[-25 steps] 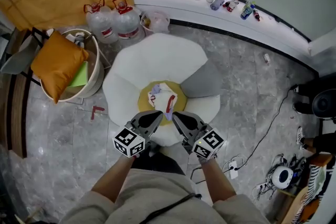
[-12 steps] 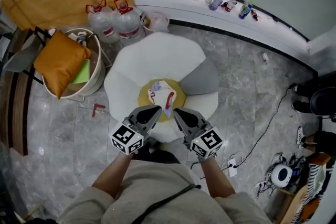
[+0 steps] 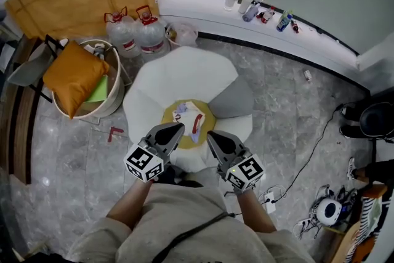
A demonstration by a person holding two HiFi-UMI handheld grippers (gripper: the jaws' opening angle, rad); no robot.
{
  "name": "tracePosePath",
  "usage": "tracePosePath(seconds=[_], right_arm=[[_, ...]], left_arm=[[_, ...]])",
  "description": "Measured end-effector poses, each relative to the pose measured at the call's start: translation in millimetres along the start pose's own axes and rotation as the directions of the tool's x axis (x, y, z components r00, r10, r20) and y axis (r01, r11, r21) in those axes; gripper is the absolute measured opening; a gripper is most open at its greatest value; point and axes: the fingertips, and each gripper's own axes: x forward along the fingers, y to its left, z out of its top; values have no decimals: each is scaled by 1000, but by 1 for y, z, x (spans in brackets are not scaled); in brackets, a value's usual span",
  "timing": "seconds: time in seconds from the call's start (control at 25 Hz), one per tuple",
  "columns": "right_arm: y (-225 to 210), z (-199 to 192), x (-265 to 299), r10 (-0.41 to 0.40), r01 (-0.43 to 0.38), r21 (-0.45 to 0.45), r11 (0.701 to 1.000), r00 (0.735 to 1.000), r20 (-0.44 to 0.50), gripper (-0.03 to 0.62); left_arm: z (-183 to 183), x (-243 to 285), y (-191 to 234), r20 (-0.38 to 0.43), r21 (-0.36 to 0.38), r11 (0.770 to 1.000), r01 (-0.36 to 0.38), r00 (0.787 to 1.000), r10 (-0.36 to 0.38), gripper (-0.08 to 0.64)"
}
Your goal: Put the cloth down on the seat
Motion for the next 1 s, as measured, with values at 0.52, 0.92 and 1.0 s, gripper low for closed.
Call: tracePosePath(seconds=[0.52,0.92,1.0], right_arm=[[17,25,-15,15,-14,-42,999,1000,24,18],[27,31,-19,4,-2,-40,999,999,48,18],[28,30,-21,-2,3,-34,999,999,47,18]], left_arm=[[32,-25,-5,63,18,999,-41,997,40,14],[41,-34,-18,79,12,999,-45,996,44,14],[38,-35,-19,77,16,999,-38,996,37,14]])
